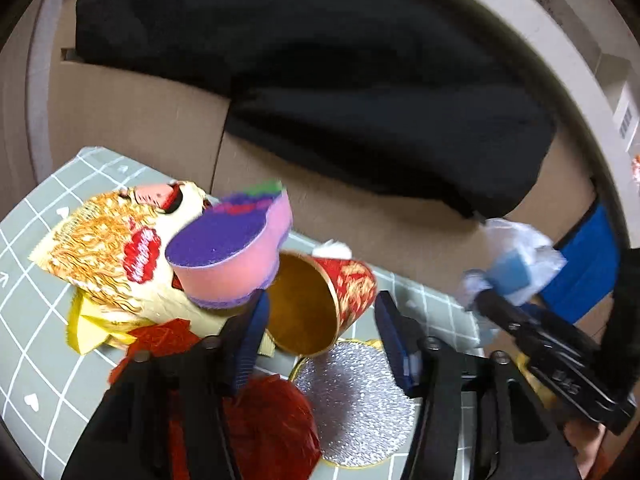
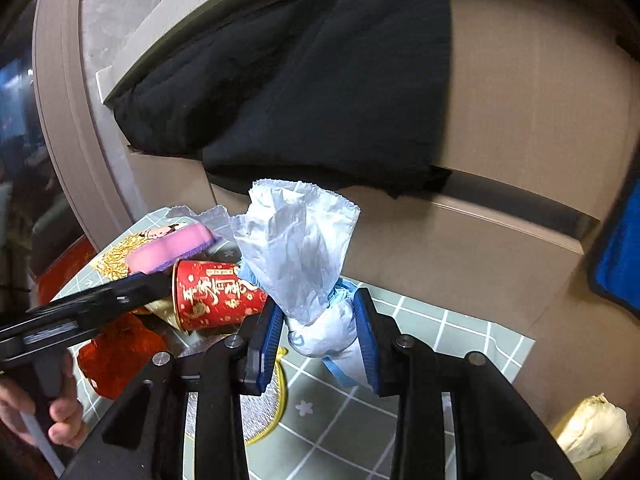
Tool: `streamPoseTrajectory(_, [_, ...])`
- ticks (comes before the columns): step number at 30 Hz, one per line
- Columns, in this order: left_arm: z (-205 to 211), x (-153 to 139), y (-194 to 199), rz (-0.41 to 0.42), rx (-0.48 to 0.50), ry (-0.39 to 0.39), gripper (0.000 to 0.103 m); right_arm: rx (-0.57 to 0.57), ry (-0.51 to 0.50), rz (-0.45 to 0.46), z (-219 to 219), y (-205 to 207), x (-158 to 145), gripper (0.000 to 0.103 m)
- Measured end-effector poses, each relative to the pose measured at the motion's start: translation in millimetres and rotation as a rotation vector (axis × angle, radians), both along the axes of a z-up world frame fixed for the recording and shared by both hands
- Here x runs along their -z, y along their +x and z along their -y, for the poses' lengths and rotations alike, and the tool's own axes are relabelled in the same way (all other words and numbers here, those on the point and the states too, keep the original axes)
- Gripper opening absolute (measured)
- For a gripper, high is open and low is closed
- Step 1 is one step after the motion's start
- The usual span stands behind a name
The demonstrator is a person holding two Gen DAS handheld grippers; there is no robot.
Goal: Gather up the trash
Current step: 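Grasp the red plastic bag with the left tool while the right holds the tissue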
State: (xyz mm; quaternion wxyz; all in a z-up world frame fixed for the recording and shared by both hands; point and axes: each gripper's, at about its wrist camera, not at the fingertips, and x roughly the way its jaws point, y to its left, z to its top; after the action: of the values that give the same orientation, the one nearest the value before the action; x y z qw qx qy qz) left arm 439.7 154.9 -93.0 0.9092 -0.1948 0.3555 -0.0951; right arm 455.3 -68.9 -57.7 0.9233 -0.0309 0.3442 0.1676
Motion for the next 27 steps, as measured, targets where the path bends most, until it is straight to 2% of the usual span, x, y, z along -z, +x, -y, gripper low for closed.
streamPoseTrajectory(6, [12, 1, 9, -0.003, -0.002, 0.075, 0.049, 0.004, 0.017, -0.008, 3, -1, 3, 0.033])
streamPoseTrajectory(10, [19, 5, 19, -0.034, 0.011, 0.109, 0.044, -0.005, 0.024, -0.02, 0, 0, 7, 0.033])
streamPoseTrajectory(12, [22, 6, 20, -0.039, 0.015, 0.109, 0.039, -0.01, 0.022, -0.02, 2, -3, 8, 0.033])
streamPoseTrajectory(14, [24, 6, 20, -0.039, 0.019, 0.122, 0.025, -0.012, 0.017, -0.015, 3, -5, 7, 0.033])
streamPoseTrajectory(16, [27, 5, 18, -0.035, 0.022, 0.126, 0.019, -0.015, 0.018, -0.015, 4, -6, 7, 0.033])
streamPoseTrajectory(20, [30, -6, 8, -0.008, 0.019, 0.152, 0.009, -0.023, 0.023, -0.011, 6, -12, 3, 0.033])
streamPoseTrajectory(27, [40, -41, -31, 0.087, 0.035, 0.197, 0.004, -0.037, 0.034, 0.041, 15, -37, -18, 0.033])
